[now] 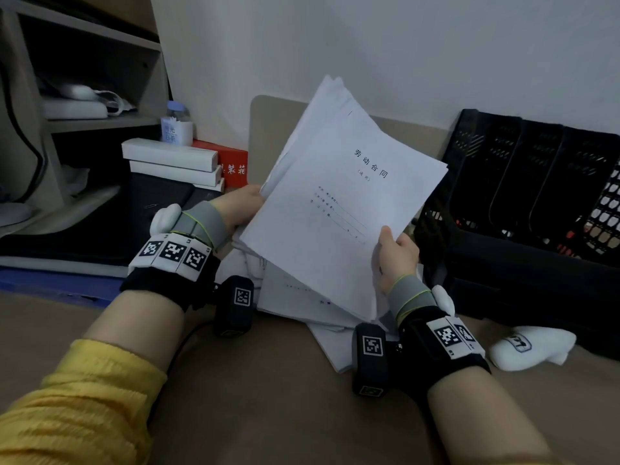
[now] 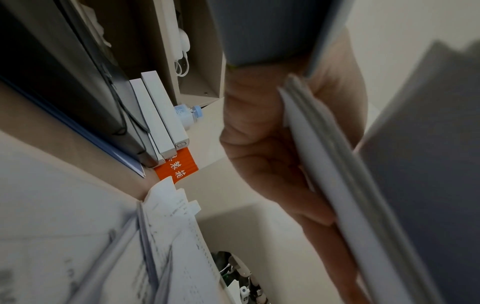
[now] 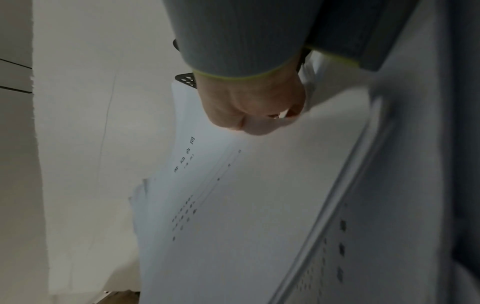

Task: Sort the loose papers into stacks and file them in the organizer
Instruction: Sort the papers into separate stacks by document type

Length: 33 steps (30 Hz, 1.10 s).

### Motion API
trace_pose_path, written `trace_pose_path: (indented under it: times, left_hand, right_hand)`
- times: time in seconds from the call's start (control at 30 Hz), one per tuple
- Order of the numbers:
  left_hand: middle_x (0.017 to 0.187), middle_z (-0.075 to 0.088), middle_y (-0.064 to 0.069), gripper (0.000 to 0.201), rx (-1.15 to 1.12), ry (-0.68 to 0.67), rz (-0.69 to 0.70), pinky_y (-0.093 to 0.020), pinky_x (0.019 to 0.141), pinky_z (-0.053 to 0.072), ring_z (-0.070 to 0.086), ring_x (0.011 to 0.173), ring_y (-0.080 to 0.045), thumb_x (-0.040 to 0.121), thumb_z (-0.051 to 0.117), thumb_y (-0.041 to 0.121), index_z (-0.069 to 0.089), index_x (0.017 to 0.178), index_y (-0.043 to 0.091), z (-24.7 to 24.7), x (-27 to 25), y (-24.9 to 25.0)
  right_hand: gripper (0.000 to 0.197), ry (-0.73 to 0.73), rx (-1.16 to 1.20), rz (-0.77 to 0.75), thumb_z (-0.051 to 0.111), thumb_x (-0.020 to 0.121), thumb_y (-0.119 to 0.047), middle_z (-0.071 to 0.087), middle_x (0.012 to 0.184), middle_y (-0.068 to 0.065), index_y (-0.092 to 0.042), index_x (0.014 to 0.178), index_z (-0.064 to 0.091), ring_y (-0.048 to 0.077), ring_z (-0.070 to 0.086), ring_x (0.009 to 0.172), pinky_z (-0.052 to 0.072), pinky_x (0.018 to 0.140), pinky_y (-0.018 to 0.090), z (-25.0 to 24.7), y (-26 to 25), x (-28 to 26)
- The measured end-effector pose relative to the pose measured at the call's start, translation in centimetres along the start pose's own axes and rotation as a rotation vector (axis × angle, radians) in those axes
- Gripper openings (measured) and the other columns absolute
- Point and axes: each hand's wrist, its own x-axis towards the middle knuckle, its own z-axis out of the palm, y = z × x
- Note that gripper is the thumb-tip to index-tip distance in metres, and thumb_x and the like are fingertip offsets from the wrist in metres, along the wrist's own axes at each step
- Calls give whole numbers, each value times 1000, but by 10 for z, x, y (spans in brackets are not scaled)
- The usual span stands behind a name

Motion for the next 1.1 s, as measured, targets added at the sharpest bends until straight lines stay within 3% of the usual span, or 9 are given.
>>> trace_pose_path:
  times: [0.1, 0.23, 0.37, 0.53, 0.67, 0.77, 0.9, 0.97, 1.1]
  left_hand:
    - [107, 66, -14, 32, 83, -42, -13, -36, 90, 51, 61, 102, -29, 92, 61, 21, 61, 116, 1, 2, -2, 4]
    - [89, 60, -6, 23, 56, -45, -21, -22, 67, 46, 55, 92, -22, 101, 44, 11, 57, 116, 0, 7, -9, 9]
    - [93, 59, -4, 24, 37, -44, 5, -14, 58, 45, 55, 86, -18, 102, 41, 11, 59, 115, 0, 16, -13, 12]
    - [90, 61, -4, 33, -49, -69, -29, -19, 67, 44, 54, 75, -10, 102, 42, 17, 54, 125, -3, 16, -13, 16]
    - [86, 66, -10, 42, -28, -45, -26, -14, 55, 46, 58, 66, -6, 102, 42, 23, 51, 131, -6, 16, -14, 13]
    - [125, 56, -32, 46, -14, -41, 0, -14, 50, 43, 56, 50, -2, 102, 42, 23, 46, 134, -10, 16, -12, 13]
    - [139, 51, -23, 55, -28, -64, -2, -36, 92, 47, 62, 107, -28, 101, 36, 48, 54, 131, 7, 16, -10, 8]
    - [134, 58, -9, 55, -120, -4, -15, -33, 102, 43, 55, 123, -25, 98, 34, 56, 53, 133, 17, 15, -17, 6]
    - [85, 71, -16, 65, -317, -63, -18, -50, 80, 55, 67, 91, -29, 98, 24, 60, 60, 114, 8, 15, -23, 15]
  right_hand:
    - [34, -14, 26, -46, 48, 96, -21, 31, 66, -2, -18, 67, 33, 12, 27, 60, 31, 58, 22, 1, -1, -2]
    - [41, 23, 11, -129, 49, 95, -19, 22, 64, -5, -21, 64, 22, 11, 20, 57, 23, 54, 24, 3, -4, -4]
    - [24, 116, -15, -170, 49, 95, -23, 36, 68, -3, -16, 72, 45, 11, 32, 61, 34, 59, 22, 3, -4, -4]
    - [18, 167, 89, -191, 49, 92, -24, 50, 75, -8, -21, 82, 63, 10, 41, 66, 39, 68, 24, 4, -4, 0]
    - [37, 111, 115, -209, 50, 89, -20, 32, 62, -17, -33, 55, 40, 2, 28, 57, 23, 54, 16, 5, -4, 1]
    - [45, 122, 100, -212, 50, 87, -14, 19, 57, -12, -23, 52, 24, 10, 15, 55, 15, 51, 23, 4, -3, 1]
    - [29, 173, 143, -210, 51, 87, -13, 20, 66, -2, -5, 64, 35, 15, 16, 61, 18, 55, 29, 4, -1, 3]
    - [23, 220, 108, -186, 54, 90, -15, 27, 67, -4, -11, 69, 44, 12, 25, 59, 29, 53, 22, 4, -3, 2]
    - [16, 249, 108, -161, 57, 90, -18, 39, 72, -5, -23, 77, 50, 12, 40, 66, 40, 63, 20, 4, -2, 7]
